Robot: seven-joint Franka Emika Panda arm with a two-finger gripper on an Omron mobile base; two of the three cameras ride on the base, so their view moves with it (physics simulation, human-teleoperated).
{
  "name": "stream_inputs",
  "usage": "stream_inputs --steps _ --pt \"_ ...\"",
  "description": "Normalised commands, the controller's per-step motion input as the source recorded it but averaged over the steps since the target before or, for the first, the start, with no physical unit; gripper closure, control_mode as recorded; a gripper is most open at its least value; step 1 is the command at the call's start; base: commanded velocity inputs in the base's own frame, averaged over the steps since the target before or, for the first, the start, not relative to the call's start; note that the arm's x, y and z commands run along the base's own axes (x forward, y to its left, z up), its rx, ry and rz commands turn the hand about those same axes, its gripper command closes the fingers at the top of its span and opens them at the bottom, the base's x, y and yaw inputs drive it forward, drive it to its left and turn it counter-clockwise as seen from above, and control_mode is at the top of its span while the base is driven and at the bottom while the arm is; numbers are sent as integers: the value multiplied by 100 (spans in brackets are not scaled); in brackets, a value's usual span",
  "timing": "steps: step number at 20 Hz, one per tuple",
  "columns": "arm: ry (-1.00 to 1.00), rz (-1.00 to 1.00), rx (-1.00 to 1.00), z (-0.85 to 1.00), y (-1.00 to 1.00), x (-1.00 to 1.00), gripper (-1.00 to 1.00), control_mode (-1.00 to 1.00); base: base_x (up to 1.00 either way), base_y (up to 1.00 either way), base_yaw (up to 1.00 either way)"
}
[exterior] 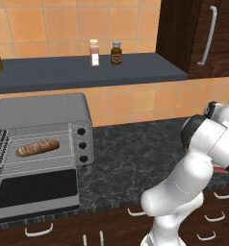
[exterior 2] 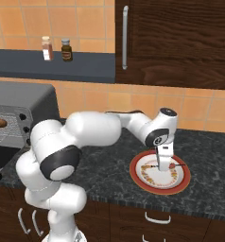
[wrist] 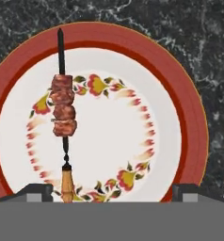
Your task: Pick up the kebab skewer and baguette bread, and place them inside the toaster oven. Close the toaster oven door and start by setting the timer.
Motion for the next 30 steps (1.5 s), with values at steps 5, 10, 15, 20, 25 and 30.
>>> stream_inputs --steps 5,10,15,20,25,30 --pt "0 3 0 -63 -12 52 -100 -100 0 0 0" --pt "0 1 1 -47 -24 39 -100 -100 0 0 0" --pt "0 1 1 -33 -17 26 -100 -100 0 0 0" --pt "0 0 0 -29 -6 29 -100 -100 0 0 0" --pt "4 0 0 -27 0 16 100 -100 0 0 0" --pt "1 0 0 -3 0 1 100 -100 0 0 0"
